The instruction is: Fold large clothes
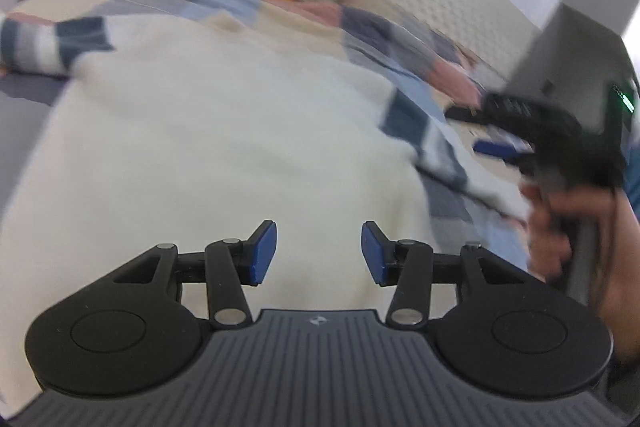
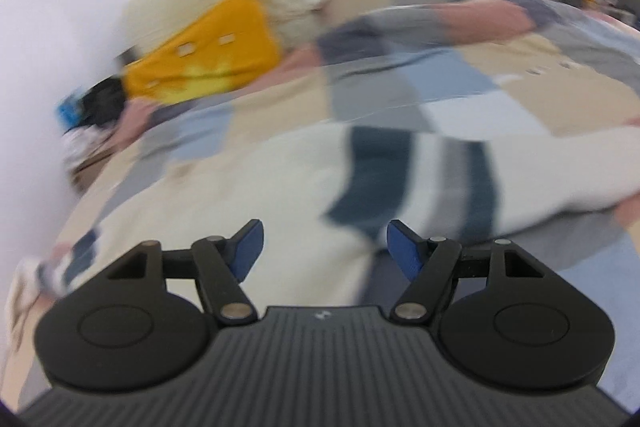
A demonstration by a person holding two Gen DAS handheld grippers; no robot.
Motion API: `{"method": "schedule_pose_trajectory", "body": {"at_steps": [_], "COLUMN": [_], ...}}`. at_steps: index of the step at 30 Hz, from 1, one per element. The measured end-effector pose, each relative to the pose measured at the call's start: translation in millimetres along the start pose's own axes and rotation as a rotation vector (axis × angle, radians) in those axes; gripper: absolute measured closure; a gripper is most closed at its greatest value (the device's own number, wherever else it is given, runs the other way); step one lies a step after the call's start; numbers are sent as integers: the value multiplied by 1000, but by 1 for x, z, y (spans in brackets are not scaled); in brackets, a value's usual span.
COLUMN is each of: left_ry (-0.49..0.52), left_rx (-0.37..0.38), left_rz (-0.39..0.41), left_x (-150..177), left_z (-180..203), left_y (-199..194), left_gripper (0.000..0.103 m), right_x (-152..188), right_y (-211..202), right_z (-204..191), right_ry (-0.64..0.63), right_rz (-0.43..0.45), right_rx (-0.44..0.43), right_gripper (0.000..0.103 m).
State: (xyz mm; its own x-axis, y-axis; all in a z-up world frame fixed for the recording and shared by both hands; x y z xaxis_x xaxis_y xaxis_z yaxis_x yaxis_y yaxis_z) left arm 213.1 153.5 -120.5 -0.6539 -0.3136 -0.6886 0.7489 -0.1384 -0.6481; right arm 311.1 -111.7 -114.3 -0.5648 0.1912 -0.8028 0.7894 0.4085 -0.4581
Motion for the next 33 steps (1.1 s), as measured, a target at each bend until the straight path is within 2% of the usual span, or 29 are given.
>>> {"method": "schedule_pose_trajectory", "body": {"at_steps": [3, 7, 11, 14, 18, 20, 22, 25, 26, 28, 33], "left_ry": [-39, -109, -190, -247, -290, -342, -439, -577, -596, -582, -385], "left_rx": [-47, -128, -273, -387, -522, -586, -630, -664, -677, -730, -905], "left_rz": [32, 68, 100, 90, 72, 76, 102, 161, 168, 153, 94], "left_x": [-11, -25, -43, -61, -91, -104, -113, -114, -115, -120, -134], "left_z": [-18, -57, -97, -133, -187, -222, -259, -305, -317, -338, -368], "left_y": [-3, -18, -20, -18, -20, -29, -43, -63, -65, -66, -52], "left_gripper": [50, 50, 50, 50, 50, 50, 40, 38, 37, 35, 32], "right_x": [21, 53, 78, 92, 102, 104, 104, 105, 105, 105, 108], "right_y": [-5, -10, -4, 6, 14, 20, 25, 35, 38, 44, 59], "right_z": [-31, -64, -92, -111, -121, -121, -121, -120, -121, -122, -121], "right_ry": [-61, -72, -118, -218, -274, -286, -280, -245, -241, -241, -221], "right_rz": [-21, -59, -112, -154, -184, -191, -202, -213, -214, -222, -247], "right_rx": [-59, -134, -194, -204, -227, -228, -226, -240, -240, -238, -238], "right_gripper": [32, 32, 32, 33, 33, 33, 33, 33, 33, 33, 33]}}
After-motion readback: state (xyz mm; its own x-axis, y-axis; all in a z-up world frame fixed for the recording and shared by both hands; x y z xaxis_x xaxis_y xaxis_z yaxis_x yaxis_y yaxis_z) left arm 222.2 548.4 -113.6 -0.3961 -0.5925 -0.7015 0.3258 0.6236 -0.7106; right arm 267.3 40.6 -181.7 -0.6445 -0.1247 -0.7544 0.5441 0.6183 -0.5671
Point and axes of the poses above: each gripper's, at about its wrist camera, not at the fingertips, and y roughly the way its jaws point, z to its right, x to its underside, the point moved 1 cm from there along y, roughly the way its jaws point, and after that the axes turned 7 degrees about -x, right-handed, at the moved point
